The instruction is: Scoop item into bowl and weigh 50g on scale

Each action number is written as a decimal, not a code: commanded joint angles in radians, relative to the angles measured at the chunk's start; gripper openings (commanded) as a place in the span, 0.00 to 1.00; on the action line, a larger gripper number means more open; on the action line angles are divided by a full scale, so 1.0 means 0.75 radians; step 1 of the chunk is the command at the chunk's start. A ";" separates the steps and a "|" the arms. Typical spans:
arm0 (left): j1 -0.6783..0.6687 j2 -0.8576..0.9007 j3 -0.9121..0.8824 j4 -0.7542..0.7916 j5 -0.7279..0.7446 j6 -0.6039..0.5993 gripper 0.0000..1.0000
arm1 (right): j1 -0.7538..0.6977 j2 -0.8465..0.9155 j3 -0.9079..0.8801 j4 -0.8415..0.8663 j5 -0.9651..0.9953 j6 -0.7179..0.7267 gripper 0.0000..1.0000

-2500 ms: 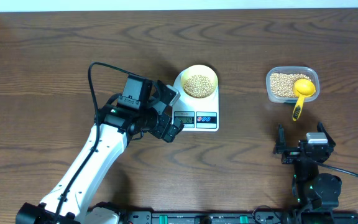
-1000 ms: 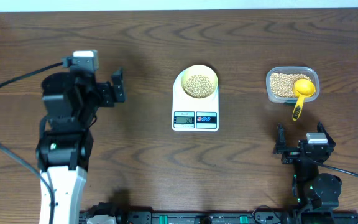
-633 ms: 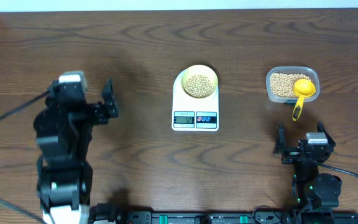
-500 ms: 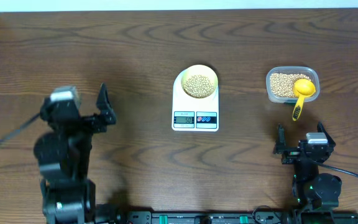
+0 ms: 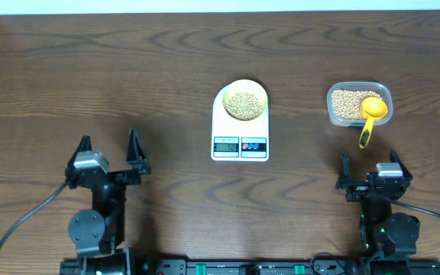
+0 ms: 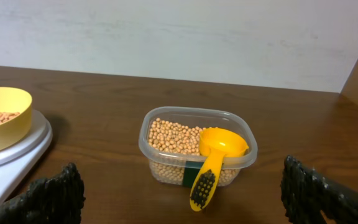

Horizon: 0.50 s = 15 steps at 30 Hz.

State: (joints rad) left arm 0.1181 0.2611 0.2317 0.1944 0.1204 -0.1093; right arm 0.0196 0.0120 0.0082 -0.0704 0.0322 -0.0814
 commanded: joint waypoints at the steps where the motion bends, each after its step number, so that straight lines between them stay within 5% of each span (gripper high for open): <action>1: 0.007 -0.089 -0.085 0.056 -0.018 -0.017 0.98 | 0.001 -0.009 -0.004 -0.005 -0.002 -0.013 0.99; 15: 0.007 -0.311 -0.288 0.114 -0.018 -0.016 0.98 | 0.001 -0.009 -0.004 -0.005 -0.002 -0.013 0.99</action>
State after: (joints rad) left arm 0.1181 0.0666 0.0525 0.2710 0.1200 -0.1093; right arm 0.0196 0.0120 0.0082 -0.0708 0.0322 -0.0814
